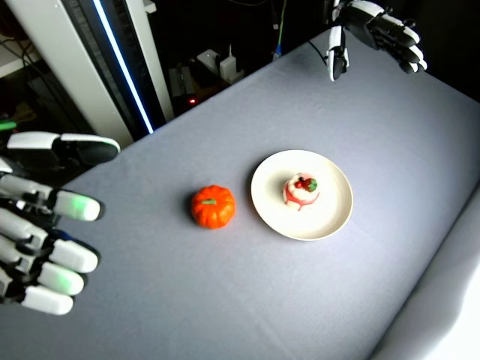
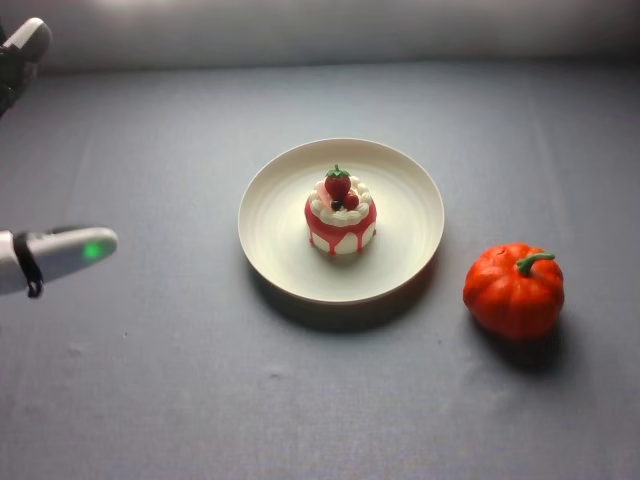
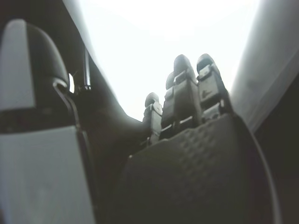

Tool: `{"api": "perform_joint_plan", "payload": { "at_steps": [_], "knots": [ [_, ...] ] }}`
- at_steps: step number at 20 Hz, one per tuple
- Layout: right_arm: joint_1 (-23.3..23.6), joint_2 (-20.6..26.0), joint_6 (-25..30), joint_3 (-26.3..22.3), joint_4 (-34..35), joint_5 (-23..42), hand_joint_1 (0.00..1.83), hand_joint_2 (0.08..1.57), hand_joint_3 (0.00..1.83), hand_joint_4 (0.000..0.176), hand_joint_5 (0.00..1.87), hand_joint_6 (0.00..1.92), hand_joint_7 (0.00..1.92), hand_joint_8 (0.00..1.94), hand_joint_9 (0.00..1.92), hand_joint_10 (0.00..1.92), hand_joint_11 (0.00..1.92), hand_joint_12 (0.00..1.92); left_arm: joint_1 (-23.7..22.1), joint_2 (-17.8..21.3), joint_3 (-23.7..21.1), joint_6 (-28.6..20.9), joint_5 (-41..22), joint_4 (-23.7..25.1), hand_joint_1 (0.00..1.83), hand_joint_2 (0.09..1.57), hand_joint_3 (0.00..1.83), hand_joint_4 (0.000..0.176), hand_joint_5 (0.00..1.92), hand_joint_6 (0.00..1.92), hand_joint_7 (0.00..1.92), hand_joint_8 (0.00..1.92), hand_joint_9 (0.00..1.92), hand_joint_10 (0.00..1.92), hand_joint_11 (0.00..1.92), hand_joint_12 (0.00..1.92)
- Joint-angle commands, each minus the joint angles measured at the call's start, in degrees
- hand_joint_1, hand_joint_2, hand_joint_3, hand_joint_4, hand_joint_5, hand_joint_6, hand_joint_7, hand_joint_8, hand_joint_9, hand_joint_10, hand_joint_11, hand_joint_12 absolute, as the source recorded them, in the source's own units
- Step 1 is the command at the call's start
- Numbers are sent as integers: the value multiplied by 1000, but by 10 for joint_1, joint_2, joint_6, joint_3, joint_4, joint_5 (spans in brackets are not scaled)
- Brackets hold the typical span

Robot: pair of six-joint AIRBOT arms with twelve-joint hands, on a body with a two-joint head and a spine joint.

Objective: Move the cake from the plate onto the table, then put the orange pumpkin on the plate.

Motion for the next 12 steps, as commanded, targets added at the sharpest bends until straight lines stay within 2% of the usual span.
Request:
{"api": "perform_joint_plan", "payload": {
  "at_steps": [1,5,7,9,10,12],
  "knots": [
    [2,1,6,1,3,74,413,832,26,176,0,0,0,0,0,0,0,0,-5,1,4,-3,-73,-12,645,755,34,176,0,0,0,0,0,0,0,0],
    [2,0,6,1,2,74,419,835,16,176,0,0,0,0,0,0,0,0,-5,0,6,-3,-69,-12,626,772,30,176,0,0,0,0,0,0,0,0],
    [2,-1,6,1,2,74,396,828,10,176,0,0,0,0,0,0,0,0,-18,1,12,-3,-52,0,712,793,31,176,0,0,0,0,0,0,0,0],
    [2,-1,6,2,2,74,409,818,4,176,0,0,0,0,0,0,0,0,-50,-3,27,-3,-12,26,806,815,35,176,0,0,0,0,0,0,0,0],
    [2,-1,7,2,2,74,409,823,5,176,0,0,0,0,0,0,0,0,-66,-6,35,-3,8,41,820,876,24,176,0,0,0,0,0,0,0,0],
    [1,-1,7,4,1,73,404,827,6,176,0,0,0,0,0,0,0,0,-135,-26,71,-3,82,99,805,981,21,173,0,0,0,0,0,0,0,0]
  ]
}}
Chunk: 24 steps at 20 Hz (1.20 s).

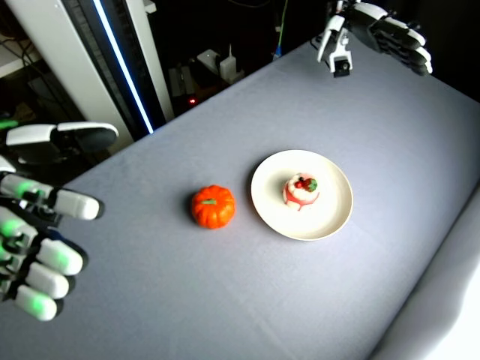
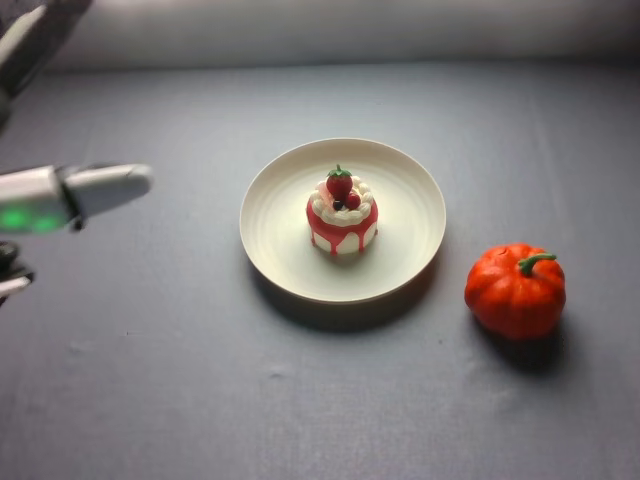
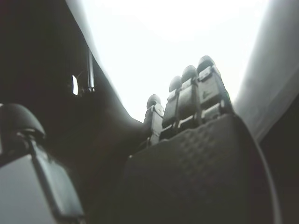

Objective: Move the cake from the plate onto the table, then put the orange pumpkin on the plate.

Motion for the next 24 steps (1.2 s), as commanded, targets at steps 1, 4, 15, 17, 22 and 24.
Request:
{"api": "perform_joint_plan", "payload": {
  "at_steps": [1,4,15,17,22,24],
  "knots": [
    [1,0,6,4,1,74,403,827,6,176,0,0,0,0,0,0,0,0,-17,-8,11,-3,-19,14,794,973,8,172,0,0,0,0,0,0,0,0],
    [-1,0,7,6,0,71,393,849,13,176,0,0,0,0,0,0,0,0,-73,-46,59,-3,64,69,693,880,0,97,0,0,0,0,22,8,1,938],
    [0,-1,9,13,-18,38,445,864,4,176,0,0,0,0,0,0,0,0,-338,-117,171,-3,334,552,929,944,2,0,146,3,605,6,287,310,0,744],
    [2,-2,9,14,-21,34,443,882,10,176,0,0,0,0,0,0,0,0,-381,-130,179,-3,355,687,829,880,0,0,86,2,520,1,386,308,0,1352],
    [16,-7,9,19,-37,16,423,888,5,176,0,0,0,0,0,0,0,0,-378,-157,199,-3,357,739,843,916,1,0,108,4,700,56,534,325,0,1459],
    [18,-8,9,20,-40,15,394,910,13,176,0,0,0,0,0,0,0,0,-368,-170,208,-3,354,729,829,882,0,0,224,10,523,3,525,390,132,1605]
  ]
}}
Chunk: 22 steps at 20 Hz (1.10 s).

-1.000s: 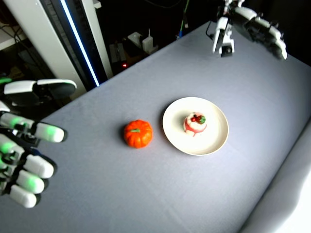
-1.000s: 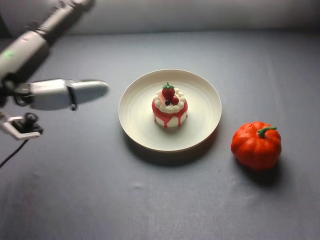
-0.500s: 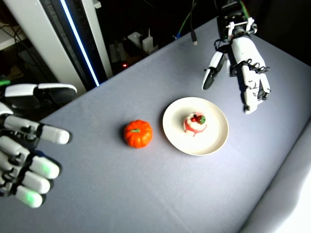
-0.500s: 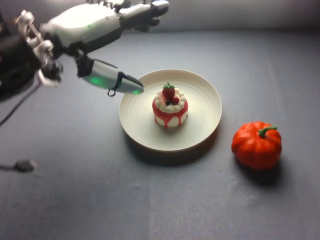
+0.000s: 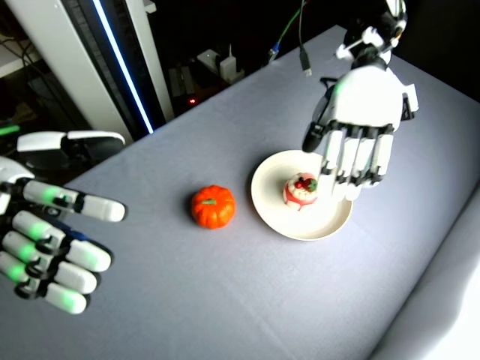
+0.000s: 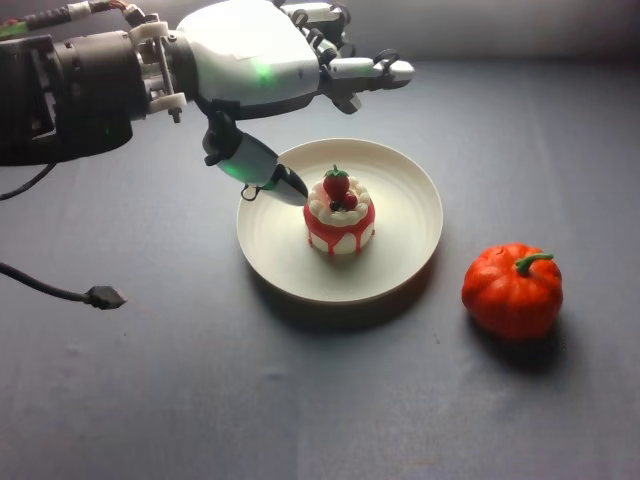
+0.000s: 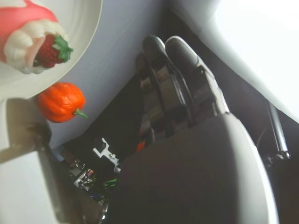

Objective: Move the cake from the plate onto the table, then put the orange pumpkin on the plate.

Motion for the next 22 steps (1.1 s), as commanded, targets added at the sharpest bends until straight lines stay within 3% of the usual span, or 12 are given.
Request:
{"api": "perform_joint_plan", "payload": {
  "at_steps": [1,3,6,10,11,14,17,18,19,20,21,22],
  "knots": [
    [7,1,6,3,0,71,365,921,16,176,0,0,0,0,0,0,0,0,5,-6,6,1,-30,-31,863,872,0,0,255,10,451,0,478,406,87,1634],
    [7,1,7,4,-2,71,372,915,10,176,0,0,0,0,0,0,16,7,17,-23,21,1,-31,-37,880,876,2,0,316,22,474,11,383,379,12,1584],
    [7,1,7,4,-3,70,465,913,6,176,0,0,0,0,0,0,0,0,34,-39,40,1,-35,-54,825,886,1,0,410,14,387,0,266,162,0,1426],
    [7,1,8,5,-4,70,523,918,5,176,0,0,0,0,0,0,0,0,43,-61,62,1,-25,-57,832,959,6,0,464,13,476,16,433,230,34,1581],
    [7,1,9,5,-5,69,502,926,7,176,0,0,0,0,0,0,0,0,50,-70,72,1,-23,-57,885,1007,3,0,554,20,579,41,487,385,109,1566],
    [7,1,9,5,-5,69,463,937,10,176,0,0,0,0,0,0,7,3,65,-82,86,1,-22,-65,913,1035,0,0,669,42,641,56,448,599,150,1484],
    [7,1,9,6,-5,69,483,939,8,176,0,0,0,0,0,0,0,0,70,-91,93,1,-21,-72,914,1039,0,0,714,53,650,50,437,605,151,1460],
    [7,1,9,6,-5,69,504,926,1,176,0,0,0,0,0,0,0,0,71,-94,97,1,-21,-72,953,1044,0,0,766,53,689,70,377,855,134,1570],
    [7,1,9,6,-5,69,504,926,1,176,0,0,0,0,0,0,0,0,73,-96,98,1,-20,-72,953,1044,0,0,766,53,689,70,377,855,134,1570],
    [7,1,9,6,-5,69,510,920,0,176,0,0,0,0,0,0,0,0,76,-97,100,1,-21,-76,1033,1081,2,0,865,83,775,135,412,992,162,1643],
    [7,1,9,6,-5,69,499,916,0,176,0,0,0,0,0,0,8,3,77,-97,100,1,-21,-77,1114,1141,0,0,897,881,713,644,437,1299,251,1820],
    [7,1,10,6,-5,69,499,916,0,176,0,0,0,0,0,0,8,3,77,-96,100,1,-22,-80,1114,1141,0,0,897,881,713,644,437,1299,251,1820]
  ]
}}
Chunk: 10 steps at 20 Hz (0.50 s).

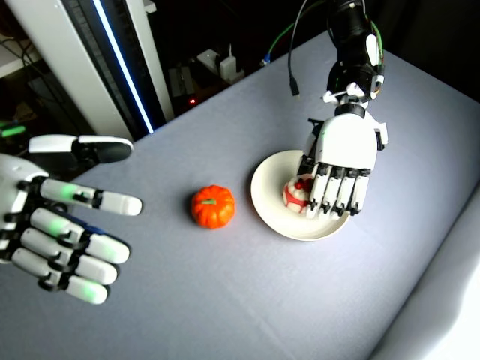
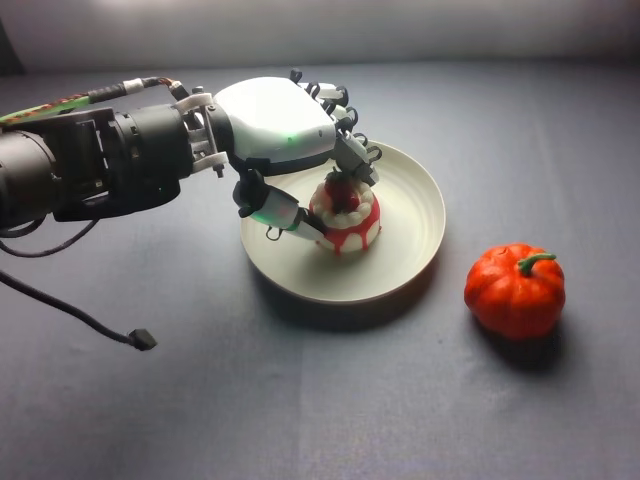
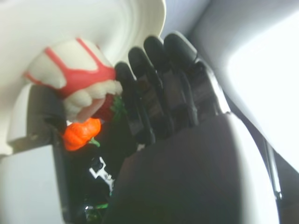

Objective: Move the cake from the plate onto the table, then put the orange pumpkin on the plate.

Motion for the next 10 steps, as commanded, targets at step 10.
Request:
{"api": "perform_joint_plan", "payload": {
  "at_steps": [10],
  "knots": [
    [7,2,6,4,2,71,513,911,0,176,0,0,0,0,0,0,0,0,-14,36,-25,8,-52,-104,1155,1294,0,0,759,1275,562,1722,402,1831,385,1914]
  ]
}}
